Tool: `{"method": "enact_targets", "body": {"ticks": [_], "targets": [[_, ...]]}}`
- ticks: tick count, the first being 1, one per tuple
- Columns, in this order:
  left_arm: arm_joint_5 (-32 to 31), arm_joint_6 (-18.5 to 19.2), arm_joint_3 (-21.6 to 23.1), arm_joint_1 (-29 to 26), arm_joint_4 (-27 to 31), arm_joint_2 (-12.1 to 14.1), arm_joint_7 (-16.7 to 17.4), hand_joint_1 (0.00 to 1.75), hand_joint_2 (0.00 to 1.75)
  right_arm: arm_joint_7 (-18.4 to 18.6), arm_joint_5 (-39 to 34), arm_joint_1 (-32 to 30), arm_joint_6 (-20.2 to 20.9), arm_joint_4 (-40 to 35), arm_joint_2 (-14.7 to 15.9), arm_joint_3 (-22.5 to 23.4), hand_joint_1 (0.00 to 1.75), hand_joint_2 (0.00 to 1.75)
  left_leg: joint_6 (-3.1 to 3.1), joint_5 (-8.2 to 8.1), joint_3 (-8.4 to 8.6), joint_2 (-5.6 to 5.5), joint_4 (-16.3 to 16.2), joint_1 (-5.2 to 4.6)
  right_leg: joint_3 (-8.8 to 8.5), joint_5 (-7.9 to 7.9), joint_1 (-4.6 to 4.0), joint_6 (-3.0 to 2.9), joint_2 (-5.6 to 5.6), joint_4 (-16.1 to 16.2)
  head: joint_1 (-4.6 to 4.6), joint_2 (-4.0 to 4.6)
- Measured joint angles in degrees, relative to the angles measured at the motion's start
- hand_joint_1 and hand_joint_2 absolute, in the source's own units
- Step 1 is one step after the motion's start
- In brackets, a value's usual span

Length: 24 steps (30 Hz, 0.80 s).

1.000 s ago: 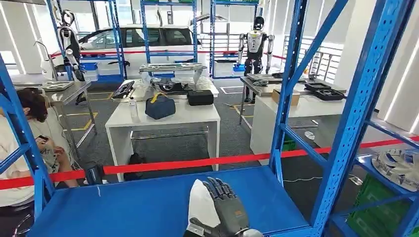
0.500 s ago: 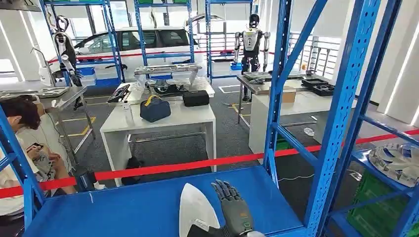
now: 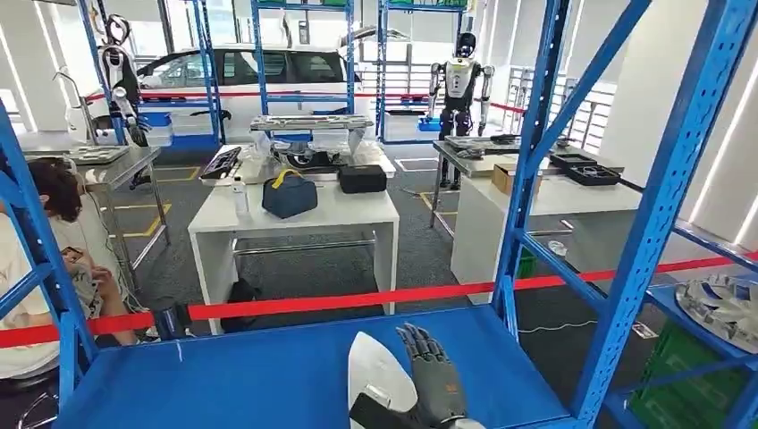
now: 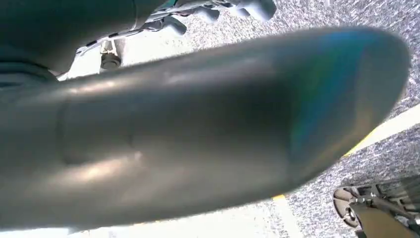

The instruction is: Take the parts from the cabinet and place them on the table.

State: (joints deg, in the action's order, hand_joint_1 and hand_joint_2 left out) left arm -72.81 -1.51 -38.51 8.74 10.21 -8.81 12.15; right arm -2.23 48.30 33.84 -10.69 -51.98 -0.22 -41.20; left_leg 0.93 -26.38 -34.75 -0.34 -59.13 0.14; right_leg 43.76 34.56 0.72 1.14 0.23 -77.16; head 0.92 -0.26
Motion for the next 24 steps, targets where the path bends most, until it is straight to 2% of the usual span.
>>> {"method": "enact_targets", "body": {"ticks": [1,2,4,5,6,7,8,9,10,11,12,14,15,16,17,19,20,21,22,24], "targets": [[0.0,0.0,0.0,0.0,0.0,0.0,0.0,0.0,0.0,0.0,-0.3,-0.2,0.0,0.1,0.0,0.1,0.0,1.75,0.07,-0.05,0.06,-0.02,0.0,-0.17,-0.13,-0.98,-0.14,-0.31,0.0,0.6,0.02,0.0],[0.0,0.0,0.0,0.0,0.0,0.0,0.0,0.0,0.0,0.0,-0.4,-0.3,-0.1,0.1,-0.1,0.4,0.0,1.75,0.12,-0.08,0.14,-0.07,0.0,-0.37,-1.71,-3.19,-0.37,-0.8,0.0,4.0,0.02,0.02],[0.0,0.0,0.0,0.0,0.0,0.0,0.0,0.0,0.0,0.0,-0.6,-0.3,-0.4,0.1,-0.3,0.9,0.0,1.75,0.17,-0.14,0.44,-0.1,0.0,-0.7,-6.72,-7.54,-1.05,-2.08,0.0,13.7,0.0,0.02],[0.1,0.0,0.0,0.0,0.0,-0.2,-0.1,0.0,0.0,0.0,-0.6,-0.3,-0.7,0.1,-0.5,1.5,0.0,1.75,0.09,-0.2,0.44,-0.07,0.0,-0.74,-8.4,-7.31,-1.47,-3.0,-0.11,17.3,-0.02,0.02],[0.1,0.0,0.0,0.0,0.0,-0.1,-0.1,0.0,0.0,0.0,-0.6,-0.3,-0.9,0.1,-0.9,1.9,0.0,1.75,-0.21,-0.36,0.34,-0.09,-0.1,-1.04,-8.53,-7.55,-1.48,-2.59,-0.52,17.8,-0.04,0.02],[0.2,0.0,-0.1,0.0,0.0,-0.1,-0.1,0.0,0.0,0.0,-0.6,-0.4,-1.0,0.1,-1.0,2.4,0.0,1.75,-0.48,-0.41,0.27,0.02,-0.1,-0.82,-8.49,-7.56,-1.56,-2.54,-0.44,17.8,-0.02,0.02],[0.2,0.0,-0.1,-0.1,0.0,-0.1,-0.1,0.0,0.0,0.0,-0.6,-0.4,-1.0,0.1,-1.1,2.8,0.0,0.0,-0.85,-0.38,0.36,0.09,0.0,-0.65,-8.49,-7.48,-1.74,-2.7,-0.3,17.8,0.02,0.0],[0.2,0.0,-0.2,-0.1,0.0,-0.2,-0.2,0.0,0.0,0.0,-0.6,-0.5,-1.0,0.1,-1.2,3.2,0.0,0.0,-1.13,-0.39,0.45,0.13,0.1,-0.6,-8.54,-7.62,-1.73,-2.91,-0.23,18.0,0.0,0.0],[0.2,0.0,-0.4,-0.1,0.1,0.0,-0.2,0.0,0.0,0.1,-0.6,-0.5,-1.0,0.1,-1.5,3.5,0.0,0.0,-1.51,-0.74,0.11,0.11,-0.2,-0.71,-9.38,-8.08,-0.91,-3.14,-0.3,18.8,0.06,0.0],[0.2,0.0,-0.4,-0.1,0.1,0.0,-0.2,0.0,0.0,0.1,-0.7,-0.5,-1.0,0.1,-1.6,3.7,0.0,0.0,-1.99,-1.49,-0.15,-0.01,-1.4,-0.75,-9.72,-8.09,-0.81,-3.26,-0.23,19.0,-0.07,0.0],[0.2,0.0,-0.4,-0.1,0.0,0.0,-0.2,0.0,0.0,0.1,-0.6,-0.5,-0.9,0.1,-1.8,4.0,0.0,0.0,-2.36,-3.41,-1.6,0.04,-4.6,-0.57,-9.85,-8.02,-0.68,-3.4,-0.25,19.0,-0.13,0.02],[0.2,0.0,-0.5,-0.2,0.0,0.1,-0.2,0.0,0.0,0.7,-0.4,-0.6,-0.9,0.4,-2.1,4.5,0.0,0.0,-3.13,-6.89,-5.95,0.06,-13.0,0.07,-10.0,-7.84,-0.59,-3.59,-0.28,19.0,-0.26,0.02],[0.2,0.0,-0.5,-0.3,0.0,0.1,-0.2,0.0,0.0,0.8,-0.2,-0.6,-1.0,0.8,-2.1,4.7,0.0,0.0,-3.45,-7.43,-7.53,0.09,-15.8,0.31,-10.05,-7.72,-0.51,-3.54,-0.28,19.0,-0.22,0.0],[0.1,0.0,-0.5,-0.4,0.0,0.1,-0.1,0.0,0.0,0.8,0.1,-0.6,-1.0,1.1,-2.2,4.7,0.0,0.0,-3.72,-6.57,-7.91,0.1,-16.0,0.54,-10.19,-7.6,-0.4,-3.43,-0.26,19.0,-0.26,0.0],[0.1,0.0,-0.6,-0.5,0.0,0.1,-0.1,0.0,0.0,0.8,0.3,-0.6,-1.0,1.4,-2.2,4.7,0.0,0.0,-3.87,-4.64,-7.01,0.11,-13.8,0.7,-10.4,-7.43,-0.26,-3.24,-0.2,19.0,-0.24,0.0],[0.0,0.0,-0.6,-0.5,0.0,0.2,-0.1,0.0,0.0,0.6,0.5,-0.6,-1.0,1.8,-2.4,4.9,0.0,0.0,-4.14,0.71,-2.51,0.22,-4.4,1.0,-10.96,-6.91,0.09,-2.67,-0.11,18.7,-0.24,0.0],[0.0,0.2,-0.6,-0.5,0.0,0.2,-0.2,0.0,0.0,0.6,0.6,-0.6,-1.0,1.9,-2.5,5.2,0.0,0.0,-4.15,1.54,-0.73,0.36,-0.2,1.12,-11.12,-6.57,0.15,-2.26,-0.13,18.5,-0.28,0.0],[0.0,0.3,-0.6,-0.3,0.0,0.2,-0.2,0.0,0.0,0.6,0.6,-0.5,-1.0,2.1,-2.5,5.5,0.0,0.0,-3.83,0.58,0.36,0.28,0.9,0.65,-10.91,-6.23,-0.14,-1.75,-0.06,18.2,-0.28,0.0],[0.0,0.4,-0.6,-0.3,0.0,0.2,-0.2,0.0,0.0,0.6,0.6,-0.5,-1.0,2.3,-2.6,5.6,0.0,0.0,-3.06,0.6,0.15,0.22,0.5,0.63,-10.92,-6.32,-0.19,-1.46,-0.09,18.5,-0.2,0.0],[0.0,0.4,-0.7,-0.4,0.0,0.2,-0.1,0.0,0.0,0.5,0.6,-0.6,-0.9,2.6,-2.6,5.7,0.0,0.0,-2.36,0.33,0.07,0.13,0.5,0.48,-11.15,-6.32,-0.14,-0.86,-0.12,18.8,-0.22,0.0]]}}
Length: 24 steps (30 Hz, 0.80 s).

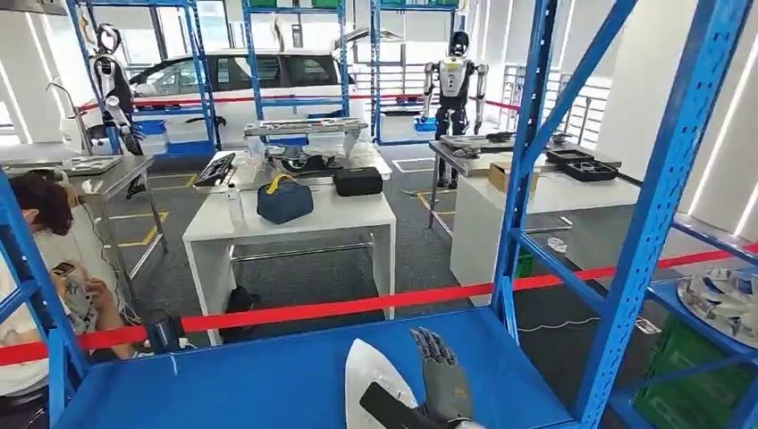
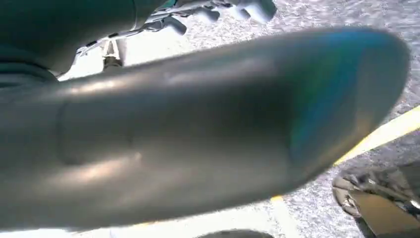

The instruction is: Take the parts from the cabinet and place them on the table.

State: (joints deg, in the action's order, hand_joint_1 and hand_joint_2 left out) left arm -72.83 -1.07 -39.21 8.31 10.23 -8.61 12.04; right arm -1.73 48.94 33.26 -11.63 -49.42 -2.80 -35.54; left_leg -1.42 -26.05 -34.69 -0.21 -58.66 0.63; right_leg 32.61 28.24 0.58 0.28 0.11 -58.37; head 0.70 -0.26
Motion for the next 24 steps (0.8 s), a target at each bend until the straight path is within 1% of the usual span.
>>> {"method": "enact_targets", "body": {"ticks": [1,2,3,5,6,7,8,9,10,11,12,14,15,16,17,18,19,20,21,22,23,24], "targets": [[0.0,0.0,0.0,0.0,0.0,0.0,0.0,0.0,0.0,0.0,-0.1,0.0,0.0,0.0,0.0,0.1,0.0,0.0,0.69,0.25,0.44,-0.02,0.5,0.28,-0.06,0.36,0.12,0.46,0.01,-0.1,-0.02,0.0],[0.0,0.0,0.0,0.0,0.0,0.1,0.0,0.0,0.0,-0.1,-0.1,-0.1,0.0,0.0,0.0,0.2,0.0,0.0,1.07,0.19,0.71,0.06,0.7,0.32,0.35,0.85,0.28,0.68,0.0,-1.3,0.0,0.0],[0.0,0.0,-0.1,0.1,0.0,0.1,0.0,0.0,0.0,-0.2,-0.1,-0.1,0.0,0.1,0.0,0.4,0.0,0.0,1.52,0.07,0.78,0.08,0.7,0.32,1.88,2.43,0.21,0.79,0.0,-4.2,0.0,0.0],[0.0,0.0,-0.1,0.1,0.0,0.1,0.0,0.0,0.0,-0.4,-0.2,-0.4,0.0,0.2,0.0,0.7,0.0,0.0,1.92,-0.18,0.91,0.08,0.6,0.25,6.81,5.94,0.23,1.01,0.03,-13.1,0.0,0.0],[0.0,0.0,-0.1,0.1,0.0,0.1,0.0,0.0,0.0,-0.5,-0.3,-0.9,0.0,0.3,0.0,0.9,0.0,0.0,2.03,-0.31,0.97,0.06,0.6,0.22,9.2,6.79,0.24,1.1,0.02,-17.0,0.04,0.0],[0.0,0.0,-0.1,0.0,0.0,0.1,0.0,0.0,0.0,-0.5,-0.4,-1.3,0.0,0.3,0.0,1.2,0.0,0.0,2.03,-0.46,1.06,0.0,0.5,0.22,10.44,6.22,0.26,1.12,0.01,-18.2,0.0,0.0],[0.0,0.0,-0.2,0.0,0.0,0.1,-0.1,0.0,0.0,-0.5,-0.4,-1.6,0.1,0.3,0.0,1.6,0.0,0.0,1.98,-0.67,1.22,-0.12,0.5,0.22,10.16,4.27,0.29,1.03,0.01,-16.5,0.04,0.0],[0.0,0.0,-0.2,0.0,0.0,0.1,-0.1,0.0,0.0,-0.5,-0.5,-1.7,0.2,0.3,0.0,2.0,0.0,0.0,1.83,-0.94,1.45,-0.2,0.3,0.22,8.64,1.45,0.28,0.84,0.01,-12.5,0.02,0.0],[0.0,0.0,-0.2,0.0,0.0,0.1,-0.1,0.0,0.0,-0.5,-0.6,-1.7,0.3,0.3,0.0,2.4,0.0,0.0,1.61,-1.26,1.77,-0.24,0.2,0.22,6.43,-1.33,0.24,0.53,0.0,-7.4,0.04,0.0],[0.0,0.0,-0.2,0.0,0.0,0.1,-0.1,0.0,0.0,-0.5,-0.6,-1.7,0.4,0.3,0.0,2.8,0.0,0.0,1.3,-1.6,1.95,-0.24,0.1,0.22,4.22,-3.49,0.17,0.19,-0.05,-2.4,0.02,0.0],[0.0,0.0,-0.2,0.1,0.0,0.1,-0.1,0.0,0.0,-0.5,-0.6,-1.7,0.6,0.3,0.0,3.0,0.0,0.0,0.86,-1.89,1.87,-0.22,-0.2,-0.18,3.58,-2.24,-0.2,-0.04,-0.04,-1.1,0.0,0.0],[0.0,0.0,-0.2,0.1,0.0,0.1,-0.2,0.0,0.0,-0.5,-0.6,-2.0,0.7,0.2,0.0,3.1,0.0,0.0,0.3,-2.01,2.05,-0.24,0.2,-0.05,3.37,-2.15,-0.39,-0.42,0.07,-1.0,-0.02,0.0],[0.0,0.0,-0.2,0.1,0.0,0.1,-0.2,0.0,0.0,-0.5,-0.7,-2.1,0.7,0.2,0.0,3.5,0.0,1.75,-0.1,-1.98,2.29,-0.18,0.5,-0.05,3.33,-2.04,-0.55,-0.78,0.15,-1.0,0.0,0.0],[0.0,0.0,-0.2,0.1,0.0,0.1,-0.2,0.0,0.0,-0.5,-0.7,-2.1,0.7,0.2,0.0,3.7,0.0,1.75,-0.49,-2.16,2.51,-0.15,0.5,-0.09,3.08,-2.18,-0.21,-1.18,0.23,-0.6,-0.02,0.0],[0.0,0.0,-0.2,0.1,0.1,0.1,-0.2,0.0,0.0,-0.5,-0.8,-2.2,0.7,0.0,-0.1,3.9,0.0,1.75,-0.82,-2.52,2.15,-0.12,-0.2,0.11,2.5,-2.29,0.09,-1.52,0.17,-0.2,0.02,0.0],[0.0,0.0,-0.2,0.1,0.1,0.1,-0.2,0.0,0.0,-0.5,-0.9,-2.2,0.7,-0.1,-0.1,4.2,0.0,1.75,-1.06,-3.93,1.16,-0.07,-2.6,0.05,2.2,-2.19,0.16,-1.94,0.12,-0.2,-0.18,0.0],[0.0,0.0,-0.2,0.1,0.0,0.1,-0.2,0.0,0.0,-0.5,-1.0,-2.3,0.7,-0.1,-0.2,4.4,0.0,1.75,-1.29,-5.84,-0.81,-0.08,-6.6,0.11,2.0,-2.08,0.16,-2.14,0.1,-0.2,-0.15,0.0],[0.0,0.1,-0.3,0.1,0.0,0.1,-0.3,0.0,0.0,-0.3,-1.2,-2.6,0.7,-0.1,-0.2,4.5,0.0,1.75,-1.44,-7.63,-3.27,-0.06,-11.1,0.16,1.86,-1.95,0.12,-2.31,0.08,-0.2,-0.18,0.0],[0.0,0.1,-0.3,0.0,0.0,0.1,-0.4,0.0,0.0,-0.2,-1.7,-3.1,0.7,-0.1,-0.2,5.0,0.0,1.75,-1.6,-8.91,-5.99,-0.06,-15.7,0.16,1.77,-1.78,0.08,-2.4,0.07,-0.2,-0.17,0.0],[0.0,0.1,-0.3,-0.1,0.0,0.1,-0.4,0.0,0.0,0.0,-2.1,-3.5,0.6,0.0,-0.2,5.5,0.0,1.75,-1.63,-8.71,-7.28,-0.06,-17.3,0.16,1.67,-1.64,0.06,-2.4,0.09,-0.2,-0.18,0.0],[0.0,0.1,-0.4,-0.2,0.0,0.1,-0.4,0.0,0.0,0.3,-2.4,-4.0,0.4,0.0,-0.3,6.2,0.0,1.75,-1.59,-7.09,-7.23,-0.06,-16.3,0.16,1.49,-1.46,0.06,-2.37,0.13,-0.2,-0.15,0.0],[0.1,0.1,-0.6,-0.2,0.0,0.2,-0.5,0.0,0.0,0.3,-2.7,-4.4,0.1,0.0,-0.3,6.8,0.0,1.75,-1.43,-4.51,-5.95,-0.06,-12.8,0.16,1.24,-1.28,0.07,-2.29,0.17,-0.3,-0.18,0.0]]}}
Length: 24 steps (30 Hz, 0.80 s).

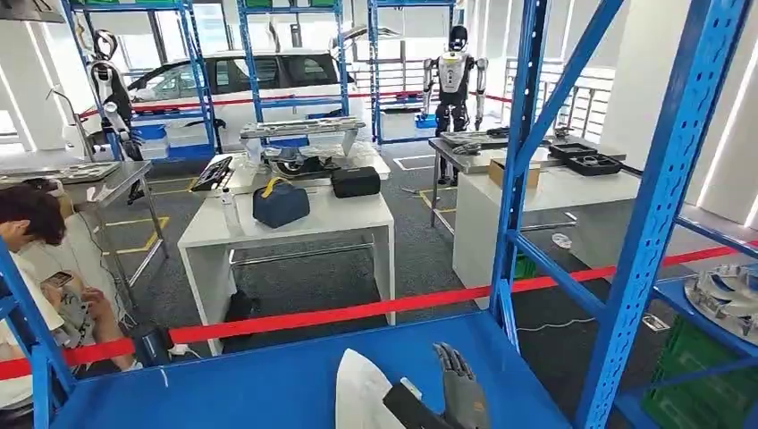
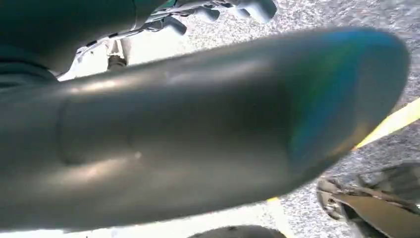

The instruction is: Take the parts from the cabinet and place them on the table.

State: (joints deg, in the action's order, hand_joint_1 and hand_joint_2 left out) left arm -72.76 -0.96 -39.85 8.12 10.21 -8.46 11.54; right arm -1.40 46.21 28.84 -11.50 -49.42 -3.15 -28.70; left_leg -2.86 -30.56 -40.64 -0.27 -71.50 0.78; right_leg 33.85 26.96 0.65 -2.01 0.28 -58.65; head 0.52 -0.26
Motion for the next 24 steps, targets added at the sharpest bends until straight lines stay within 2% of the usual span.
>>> {"method": "enact_targets", "body": {"ticks": [2,3,4,5,6,7,10,15,16,24], "targets": [[0.0,0.0,0.0,0.0,0.0,0.2,-0.1,0.0,0.0,-0.1,-0.2,-0.2,-0.3,0.1,-0.1,0.8,0.0,1.75,0.53,5.09,4.49,0.02,9.9,-0.03,-0.61,0.39,0.0,0.32,0.09,0.0,0.0,0.0],[0.0,0.0,-0.1,0.1,0.0,0.2,-0.1,0.0,0.0,-0.2,-0.3,-0.2,-0.4,0.1,-0.1,1.1,0.0,1.75,0.93,4.92,5.82,0.02,12.9,-0.29,-0.68,0.6,-0.25,0.63,0.11,-0.1,0.0,0.0],[0.0,0.0,-0.1,0.2,0.0,0.2,-0.2,0.0,0.0,-0.2,-0.3,-0.2,-0.5,0.1,-0.1,1.5,0.0,1.75,1.26,4.87,6.33,-0.01,13.3,-0.41,-0.52,0.76,-0.38,1.02,0.22,-0.2,0.04,0.0],[0.0,0.0,-0.1,0.2,0.0,0.2,-0.2,0.0,0.0,-0.1,-0.3,-0.3,-0.5,0.2,-0.1,1.7,0.0,1.75,1.32,5.07,6.3,-0.02,13.4,-0.32,-0.44,0.8,-0.4,1.08,0.2,-0.3,0.02,0.0],[0.0,0.1,-0.1,0.1,0.0,0.1,-0.2,0.0,0.0,0.3,-0.4,-0.3,-0.7,0.3,-0.1,1.9,0.0,1.75,1.08,5.17,6.24,-0.1,13.5,-0.27,-0.5,0.81,-0.51,0.32,0.18,-0.3,0.09,0.0],[0.0,0.1,-0.1,0.1,0.0,0.1,0.0,0.0,0.0,0.6,-0.8,-0.4,-1.0,0.5,-0.1,2.3,0.0,1.75,1.16,5.18,6.21,-0.17,13.5,-0.4,-0.54,0.74,-0.46,0.38,0.1,-0.2,0.07,0.0],[-0.1,0.1,-0.2,0.1,0.0,0.2,0.0,0.0,0.0,0.5,-2.4,-0.4,-1.2,1.8,-0.2,4.2,0.0,1.75,1.69,5.09,6.24,-0.35,13.5,-0.51,-0.88,0.59,-0.4,0.81,0.01,0.3,0.09,0.0],[-0.7,0.5,-0.2,0.2,0.0,0.1,0.0,0.0,0.0,-1.1,-5.0,-0.2,-0.9,5.5,-0.5,7.8,0.0,1.75,1.97,5.01,6.22,-0.3,13.4,-0.58,-1.04,0.44,-0.32,1.54,-0.01,0.7,0.07,0.0],[-0.9,0.5,-0.2,0.2,0.0,0.1,0.0,0.0,0.0,-1.4,-5.3,-0.1,-0.9,6.2,-0.5,8.3,0.0,0.0,1.99,5.01,6.23,-0.31,13.4,-0.61,-1.04,0.46,-0.29,1.6,-0.01,0.7,0.07,0.0],[-0.6,0.9,-0.4,0.2,0.0,0.2,-0.1,0.0,0.0,-5.3,-5.7,0.9,-0.5,8.2,-1.7,10.2,0.0,0.0,1.98,5.03,6.28,-0.28,13.4,-0.59,-1.02,0.41,-0.31,1.7,0.01,0.7,0.07,0.0]]}}
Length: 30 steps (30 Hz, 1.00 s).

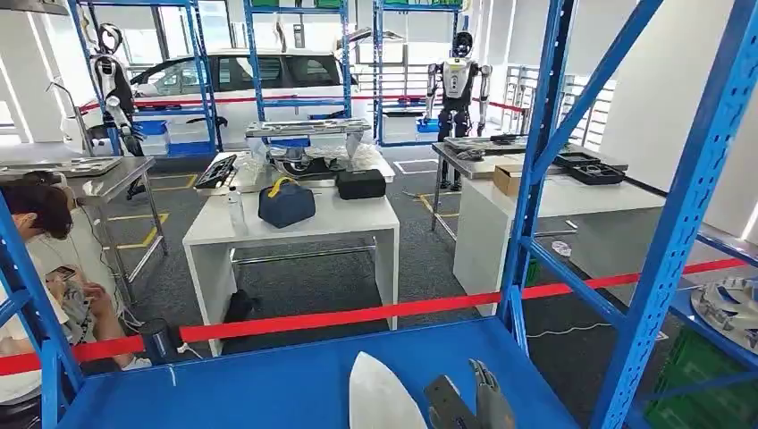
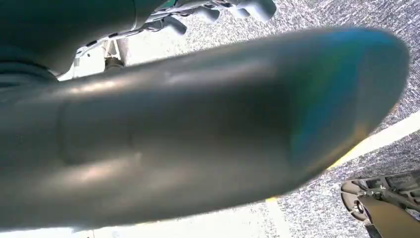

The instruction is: Take the parts from the cabinet and place them on the table.

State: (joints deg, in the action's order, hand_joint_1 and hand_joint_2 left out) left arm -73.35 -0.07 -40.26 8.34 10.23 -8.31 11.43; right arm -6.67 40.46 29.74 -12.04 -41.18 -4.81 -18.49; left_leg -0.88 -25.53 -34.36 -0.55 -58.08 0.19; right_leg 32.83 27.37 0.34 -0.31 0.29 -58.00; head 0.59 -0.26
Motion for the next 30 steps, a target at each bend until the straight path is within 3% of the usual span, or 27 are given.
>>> {"method": "enact_targets", "body": {"ticks": [11,13,14,15,16,18,19,20,21,23,24,25,26,30], "targets": [[0.0,0.0,-0.1,0.1,0.0,0.0,0.4,0.0,0.0,1.1,0.7,0.0,0.9,-2.8,-1.0,0.0,0.0,0.0,-0.11,0.05,0.02,0.01,0.1,0.15,0.01,0.06,-0.13,-0.1,-0.01,0.0,0.0,0.0],[-0.1,0.0,-0.1,0.1,0.0,0.1,0.5,0.0,0.0,1.2,0.7,0.0,0.8,-3.2,-1.2,0.0,0.0,0.0,0.93,-0.26,0.04,0.02,0.1,-0.15,-0.22,-0.13,0.21,0.6,-0.03,0.6,-0.02,0.0],[-0.2,0.0,-0.1,0.2,0.0,0.0,0.6,0.0,0.0,1.2,0.7,0.0,0.8,-3.6,-1.4,0.0,0.0,0.0,1.3,0.25,0.77,0.16,1.4,0.19,-0.61,-0.11,-0.05,0.88,-0.01,0.9,0.0,0.0],[-0.3,0.0,-0.1,0.2,0.0,-0.1,0.6,0.0,0.0,1.3,0.8,-0.1,0.7,-4.0,-1.4,0.0,0.0,0.0,1.32,0.85,1.63,0.32,2.4,0.54,-0.49,0.15,0.09,0.91,-0.01,0.2,-0.02,0.0],[-0.5,0.0,-0.1,0.3,0.0,-0.1,0.7,0.0,0.0,1.3,1.0,0.1,0.8,-4.1,-1.4,0.0,0.0,0.0,1.54,0.97,1.95,0.34,3.0,0.65,0.63,1.58,0.08,1.14,-0.04,-1.9,0.02,0.0],[-0.5,0.0,-0.2,0.6,0.0,-0.1,0.7,0.0,0.0,1.7,1.0,-0.3,1.4,-4.2,-1.4,0.0,0.0,0.0,1.77,0.89,1.92,0.41,2.9,0.74,5.34,6.0,0.47,1.64,-0.03,-11.1,0.0,0.0],[-0.5,0.0,-0.2,0.6,0.0,-0.1,0.7,0.0,0.0,1.7,1.0,-0.7,1.7,-4.2,-1.4,0.0,0.0,0.0,1.62,0.76,1.91,0.37,2.9,0.78,7.33,7.15,0.75,1.95,-0.04,-14.8,0.02,0.0],[-0.5,0.0,-0.2,0.5,0.0,-0.1,0.7,0.0,0.0,1.9,1.0,-1.1,1.8,-4.2,-1.4,0.0,0.0,0.0,1.4,0.63,1.88,0.31,2.7,0.93,8.34,7.01,1.04,2.2,-0.05,-16.3,-0.02,0.0],[-0.5,0.0,-0.3,0.4,0.0,-0.1,0.7,0.0,0.0,2.1,1.0,-1.3,1.9,-4.2,-1.4,0.0,0.0,0.0,0.98,0.36,1.88,0.3,2.4,1.19,7.84,5.39,1.34,2.47,-0.06,-14.8,0.02,0.0],[-0.5,0.0,-0.4,0.5,0.0,-0.1,0.7,0.0,0.0,2.1,1.2,-1.2,2.1,-4.2,-1.4,0.0,0.0,0.0,-0.16,-0.45,1.83,0.28,1.2,1.94,3.62,0.52,2.05,3.29,-0.17,-6.1,0.0,0.0],[-0.5,0.0,-0.4,0.5,0.0,-0.1,0.6,0.0,0.0,2.1,1.3,-1.1,2.3,-4.2,-1.4,0.0,0.0,0.0,-0.89,-1.09,1.65,0.3,0.3,2.13,1.65,-0.59,2.52,3.86,-0.28,-2.0,0.02,0.0],[-0.4,-0.1,-0.5,0.6,0.1,0.2,0.5,0.0,0.0,2.0,1.4,-1.1,2.4,-4.2,-1.4,0.0,0.0,0.0,-1.75,-1.72,0.95,0.25,-0.6,1.61,1.65,0.89,2.01,3.76,0.42,-2.5,0.04,0.0],[-0.3,-0.2,-0.5,0.6,0.0,0.1,0.5,0.0,0.0,2.1,1.4,-1.0,2.5,-4.1,-1.8,0.0,0.0,0.0,-1.98,-1.97,0.97,0.16,-0.9,1.74,1.78,1.03,1.94,2.03,0.63,-2.9,-0.07,0.0],[-0.3,-0.3,-0.5,0.6,0.0,0.0,0.4,0.0,0.0,2.0,1.6,-0.9,2.4,-4.0,-2.2,0.0,0.0,0.0,-2.79,-2.15,1.07,0.3,-0.8,2.09,1.67,1.26,1.84,-0.16,0.57,-2.9,-0.41,0.0]]}}
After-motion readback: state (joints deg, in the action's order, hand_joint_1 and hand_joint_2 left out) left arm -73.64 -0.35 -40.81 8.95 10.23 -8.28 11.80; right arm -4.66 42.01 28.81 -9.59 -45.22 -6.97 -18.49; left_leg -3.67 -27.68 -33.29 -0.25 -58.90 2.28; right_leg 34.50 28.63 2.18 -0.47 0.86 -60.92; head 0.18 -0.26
